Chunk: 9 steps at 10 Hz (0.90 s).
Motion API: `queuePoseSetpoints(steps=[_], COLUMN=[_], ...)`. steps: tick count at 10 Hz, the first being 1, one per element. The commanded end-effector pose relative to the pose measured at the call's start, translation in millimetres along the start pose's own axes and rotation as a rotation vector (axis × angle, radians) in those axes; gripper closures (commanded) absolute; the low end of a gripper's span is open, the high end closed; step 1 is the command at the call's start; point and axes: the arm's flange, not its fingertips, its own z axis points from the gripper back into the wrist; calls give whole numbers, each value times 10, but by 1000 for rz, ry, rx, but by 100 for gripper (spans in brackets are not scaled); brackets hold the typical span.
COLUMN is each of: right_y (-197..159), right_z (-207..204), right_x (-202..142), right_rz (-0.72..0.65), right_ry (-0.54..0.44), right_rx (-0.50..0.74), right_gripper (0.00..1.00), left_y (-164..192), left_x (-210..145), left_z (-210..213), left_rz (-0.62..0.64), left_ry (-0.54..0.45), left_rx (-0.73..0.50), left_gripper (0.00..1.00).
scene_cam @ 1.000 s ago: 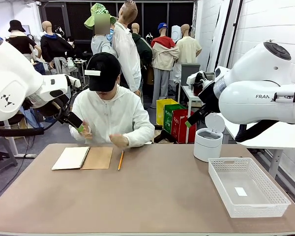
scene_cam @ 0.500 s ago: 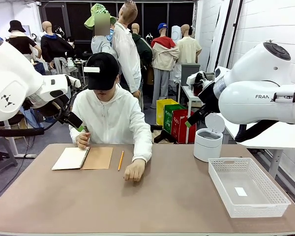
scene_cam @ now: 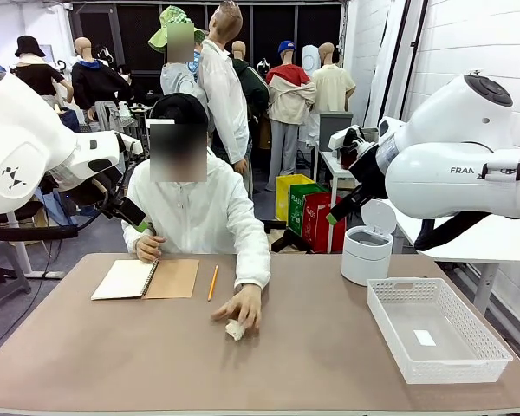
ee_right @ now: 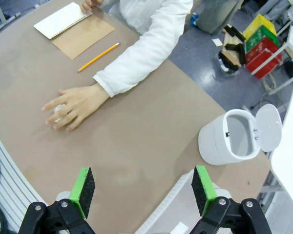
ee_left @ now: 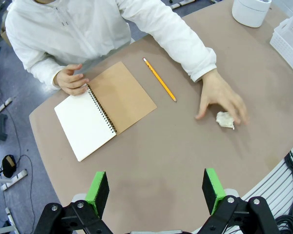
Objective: Sort the paper based on its condition.
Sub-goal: If a person hands you a paper, place it in the Organizing basket , and if it's crumpled, put it in the Trash can.
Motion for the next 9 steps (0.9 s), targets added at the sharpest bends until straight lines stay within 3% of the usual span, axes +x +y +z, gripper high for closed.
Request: queuePoseSetpoints(steps=[1,9], right_y=[-4,-4], right_z=[-6,-6], right_x=[-2,-2], right_rz=[-2,-2], right_ry=[-1,-1], right_rx=[4,4], right_gripper=[0,0], left_y=[5,5], left_x=[3,3], left_z=[-12,-12], left_rz=[3,3], left_ry=[-2,-2], left_rx=[-1,-1], left_gripper=[0,0])
